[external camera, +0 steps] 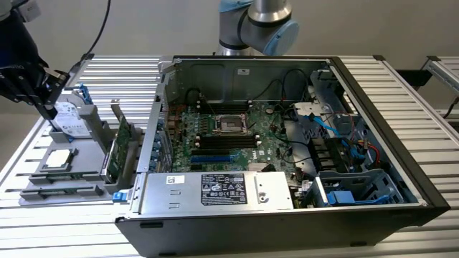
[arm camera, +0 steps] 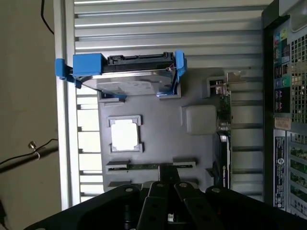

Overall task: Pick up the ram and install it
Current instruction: 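Reach for the ram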

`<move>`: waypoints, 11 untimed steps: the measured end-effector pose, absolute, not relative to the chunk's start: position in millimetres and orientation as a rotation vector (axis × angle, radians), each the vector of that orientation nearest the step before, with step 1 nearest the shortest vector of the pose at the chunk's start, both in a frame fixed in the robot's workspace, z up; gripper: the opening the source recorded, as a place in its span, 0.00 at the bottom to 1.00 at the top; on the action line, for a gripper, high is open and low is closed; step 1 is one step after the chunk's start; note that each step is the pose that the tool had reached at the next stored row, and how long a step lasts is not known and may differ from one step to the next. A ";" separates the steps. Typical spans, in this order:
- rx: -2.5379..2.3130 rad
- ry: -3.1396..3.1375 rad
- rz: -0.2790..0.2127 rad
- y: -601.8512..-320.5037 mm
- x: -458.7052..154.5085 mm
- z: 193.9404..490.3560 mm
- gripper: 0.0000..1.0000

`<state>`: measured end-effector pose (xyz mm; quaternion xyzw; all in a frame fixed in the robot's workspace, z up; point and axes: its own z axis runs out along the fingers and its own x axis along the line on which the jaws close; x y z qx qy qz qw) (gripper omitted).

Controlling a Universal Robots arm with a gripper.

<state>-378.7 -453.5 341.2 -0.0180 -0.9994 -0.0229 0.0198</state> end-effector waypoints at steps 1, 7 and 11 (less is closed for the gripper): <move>-0.055 -3.101 -0.071 -456.2 -379.2 340.9 0.11; -0.052 -3.101 -0.071 -475.8 -382.0 339.2 0.11; -0.047 -3.101 -0.071 -483.3 -385.1 338.3 0.11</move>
